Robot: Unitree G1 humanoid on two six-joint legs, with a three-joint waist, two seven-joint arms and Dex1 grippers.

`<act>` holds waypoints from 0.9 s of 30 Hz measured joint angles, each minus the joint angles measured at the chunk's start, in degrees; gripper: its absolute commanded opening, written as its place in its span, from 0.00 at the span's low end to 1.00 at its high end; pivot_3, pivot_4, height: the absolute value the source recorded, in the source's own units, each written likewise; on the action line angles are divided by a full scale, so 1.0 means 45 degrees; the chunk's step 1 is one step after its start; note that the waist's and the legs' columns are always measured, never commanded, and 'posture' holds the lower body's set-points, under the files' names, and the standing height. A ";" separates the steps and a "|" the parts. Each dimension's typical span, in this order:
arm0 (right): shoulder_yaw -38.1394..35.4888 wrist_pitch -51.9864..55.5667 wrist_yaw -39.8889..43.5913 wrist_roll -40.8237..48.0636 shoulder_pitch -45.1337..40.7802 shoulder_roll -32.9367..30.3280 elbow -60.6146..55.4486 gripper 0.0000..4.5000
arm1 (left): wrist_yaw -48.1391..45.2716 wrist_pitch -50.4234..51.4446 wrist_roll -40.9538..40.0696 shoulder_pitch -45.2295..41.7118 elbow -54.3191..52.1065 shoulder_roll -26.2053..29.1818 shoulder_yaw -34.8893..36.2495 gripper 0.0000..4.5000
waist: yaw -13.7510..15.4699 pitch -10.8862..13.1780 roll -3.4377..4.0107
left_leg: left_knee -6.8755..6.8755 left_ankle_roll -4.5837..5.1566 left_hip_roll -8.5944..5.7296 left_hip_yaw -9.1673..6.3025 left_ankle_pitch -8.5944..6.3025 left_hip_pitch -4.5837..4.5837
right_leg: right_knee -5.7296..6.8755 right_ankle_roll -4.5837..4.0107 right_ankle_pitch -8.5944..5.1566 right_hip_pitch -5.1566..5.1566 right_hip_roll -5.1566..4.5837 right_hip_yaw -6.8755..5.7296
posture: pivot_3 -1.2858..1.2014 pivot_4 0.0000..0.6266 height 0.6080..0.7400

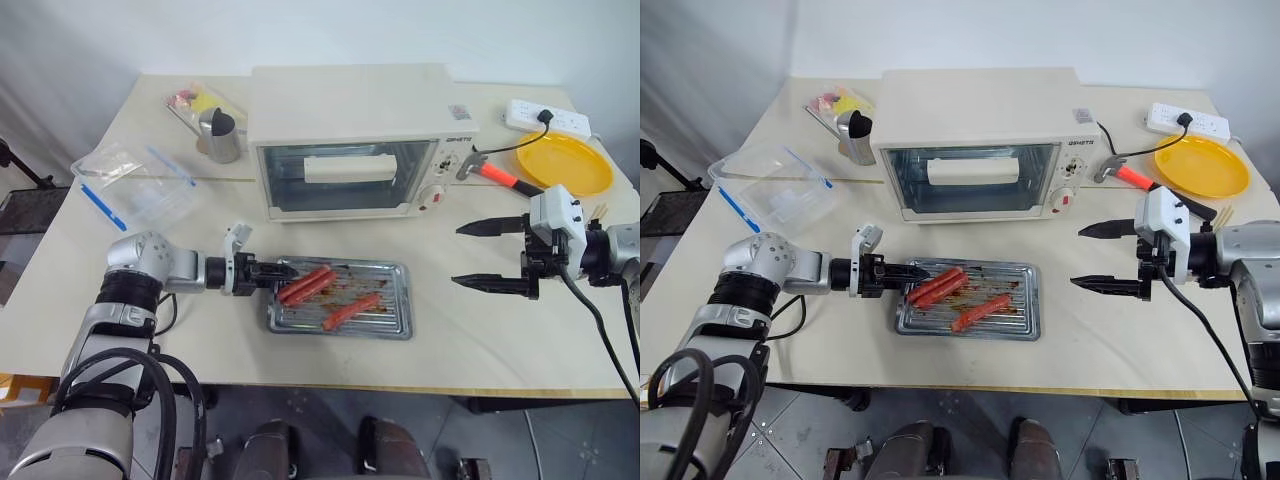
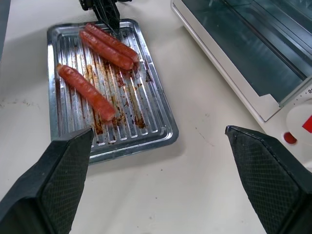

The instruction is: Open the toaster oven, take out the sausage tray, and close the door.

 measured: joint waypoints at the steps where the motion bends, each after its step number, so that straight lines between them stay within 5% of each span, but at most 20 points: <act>1: 0.0000 -0.0012 0.0000 0.0000 -0.0047 0.0000 0.0011 1.00 | -0.0270 0.0060 0.0174 -0.0052 0.0076 -0.0003 0.0029 0.57 | -0.0010 0.0000 0.0000 | 0.0000 0.0002 0.0000 0.0001 0.0000 0.0000 | -0.0002 0.0001 0.0001 0.0000 0.0000 0.0001 | 0.52 0.24 1.00; 8: 0.0097 -0.0059 0.0066 -0.0071 -0.0300 0.0000 0.0122 1.00 | -0.1590 0.0395 0.0856 -0.0163 -0.0313 0.0432 0.0097 0.99 | -0.0212 0.0007 -0.0011 | 0.0001 0.0004 0.0018 -0.0001 0.0001 0.0002 | 0.0013 0.0003 0.0002 -0.0006 0.0009 -0.0002 | 0.52 0.24 1.00; 14: 0.0244 -0.0340 0.0437 -0.0198 -0.0549 -0.0025 0.0622 1.00 | -0.3398 -0.0205 0.2076 0.0914 -0.2633 0.4143 -0.0783 0.99 | -0.0816 0.0023 -0.0037 | -0.0081 -0.0018 0.0035 0.0045 0.0002 0.0022 | 0.0024 -0.0004 -0.0003 -0.0057 0.0018 0.0003 | 0.52 0.24 1.00; 17: 0.0558 -0.0574 0.0638 -0.0286 -0.0708 -0.0006 0.0804 1.00 | -0.4226 -0.1338 0.2614 0.1468 -0.3547 0.4741 -0.0903 0.99 | -0.0795 0.0027 -0.0039 | -0.0084 -0.0014 0.0033 0.0054 0.0003 0.0015 | 0.0007 -0.0004 -0.0002 -0.0059 0.0008 0.0004 | 0.52 0.24 1.00; 23: 0.1039 -0.1460 0.1001 -0.0549 -0.1223 0.0280 0.1184 1.00 | -0.5795 -0.7358 0.3103 0.3708 -0.4891 0.4581 0.1445 0.99 | -0.0784 0.0046 -0.0066 | -0.0062 -0.0003 0.0078 0.0047 -0.0001 -0.0005 | 0.0005 -0.0004 -0.0002 -0.0063 -0.0014 -0.0003 | 0.52 0.24 1.00; 27: 0.1566 -0.2646 0.1318 -0.1084 -0.1085 0.0376 0.1515 1.00 | -0.6514 -1.3700 0.4659 0.6550 -0.6779 0.4375 0.2693 0.99 | -0.0836 0.0045 -0.0065 | -0.0080 0.0004 0.0073 0.0082 -0.0021 0.0014 | 0.0001 0.0001 0.0000 -0.0072 -0.0029 -0.0013 | 0.52 0.24 1.00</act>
